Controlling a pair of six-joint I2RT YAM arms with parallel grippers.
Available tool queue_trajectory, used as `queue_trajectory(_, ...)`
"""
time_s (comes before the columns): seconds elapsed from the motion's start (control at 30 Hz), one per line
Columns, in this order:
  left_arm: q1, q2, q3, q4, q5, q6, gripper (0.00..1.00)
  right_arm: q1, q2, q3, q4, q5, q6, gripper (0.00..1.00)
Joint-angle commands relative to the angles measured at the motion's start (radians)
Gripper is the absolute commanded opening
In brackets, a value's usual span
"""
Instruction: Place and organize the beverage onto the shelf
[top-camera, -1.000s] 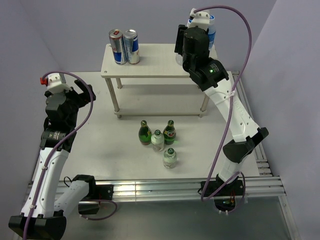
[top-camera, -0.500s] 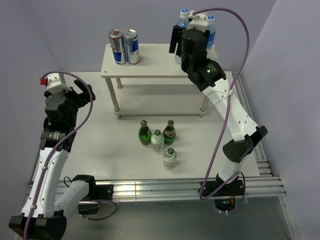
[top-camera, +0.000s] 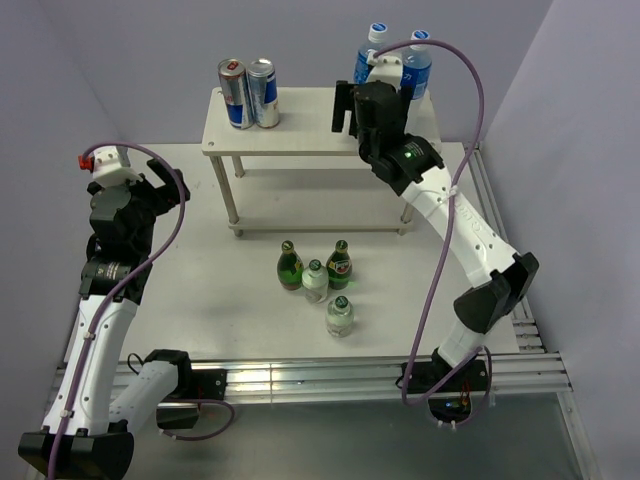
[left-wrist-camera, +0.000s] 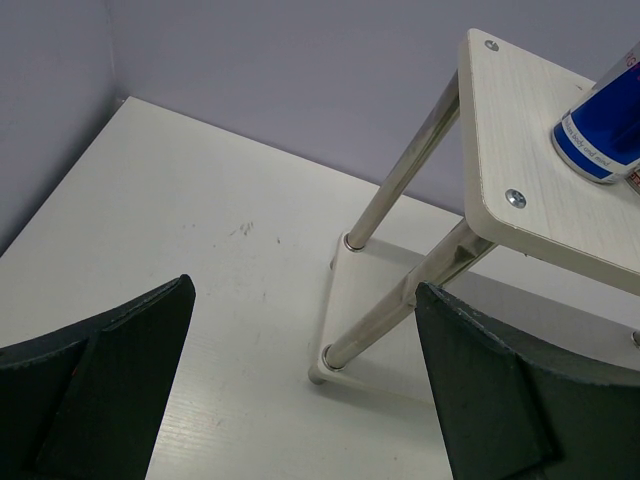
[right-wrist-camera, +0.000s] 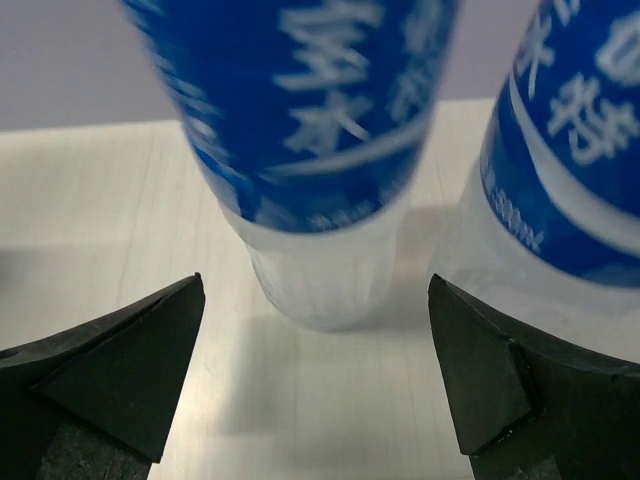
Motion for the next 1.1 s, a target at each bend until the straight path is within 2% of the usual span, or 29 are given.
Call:
queue_trajectory(0.0, 0.005, -0.005, 0.016, 0.019, 0.008, -0.006, 0.99, 0.007, -0.125, -0.071, 0.069, -0.016, 0.016, 1.0)
queue_trajectory(0.2, 0.005, -0.002, 0.011, 0.02, -0.003, -0.006, 0.99, 0.012, -0.254, -0.215, 0.038, -0.07, 0.078, 1.0)
queue_trajectory(0.33, -0.043, 0.003, 0.02, -0.012, -0.061, 0.004, 0.99, 0.061, -0.446, -0.436, 0.056, -0.063, 0.131, 1.0)
queue_trajectory(0.37, -0.131, 0.03, 0.037, -0.049, -0.167, -0.008, 0.99, 0.115, -0.484, -0.481, 0.067, -0.02, 0.134, 1.0)
queue_trajectory(0.4, -0.188, 0.047, 0.078, -0.082, -0.212, -0.015, 0.99, 0.148, -0.522, -0.527, 0.082, -0.001, 0.134, 1.0)
queue_trajectory(0.43, -0.249, 0.066, 0.096, -0.115, -0.252, -0.026, 0.99, 0.18, -0.591, -0.606, 0.084, 0.016, 0.141, 1.0)
queue_trajectory(0.47, -0.365, 0.096, 0.108, -0.171, -0.3, -0.04, 0.99, 0.214, -0.622, -0.642, 0.084, 0.029, 0.167, 1.0)
queue_trajectory(0.57, -0.56, 0.132, 0.119, -0.245, -0.372, -0.132, 1.0, 0.298, -0.722, -0.749, 0.044, 0.031, 0.216, 1.0)
queue_trajectory(0.63, -0.638, 0.129, 0.061, -0.244, -0.381, -0.202, 0.99, 0.349, -0.78, -0.811, 0.003, 0.04, 0.266, 1.0)
queue_trajectory(0.73, -0.82, 0.107, -0.044, -0.227, -0.427, -0.288, 0.99, 0.415, -0.838, -0.866, -0.054, 0.085, 0.309, 1.0)
queue_trajectory(0.87, -0.92, 0.067, -0.183, -0.163, -0.421, -0.365, 0.99, 0.447, -0.894, -0.918, -0.117, 0.115, 0.355, 1.0)
queue_trajectory(1.07, -0.96, 0.081, -0.398, 0.032, -0.397, -0.437, 1.0, 0.447, -0.952, -0.986, -0.137, 0.121, 0.37, 1.0)
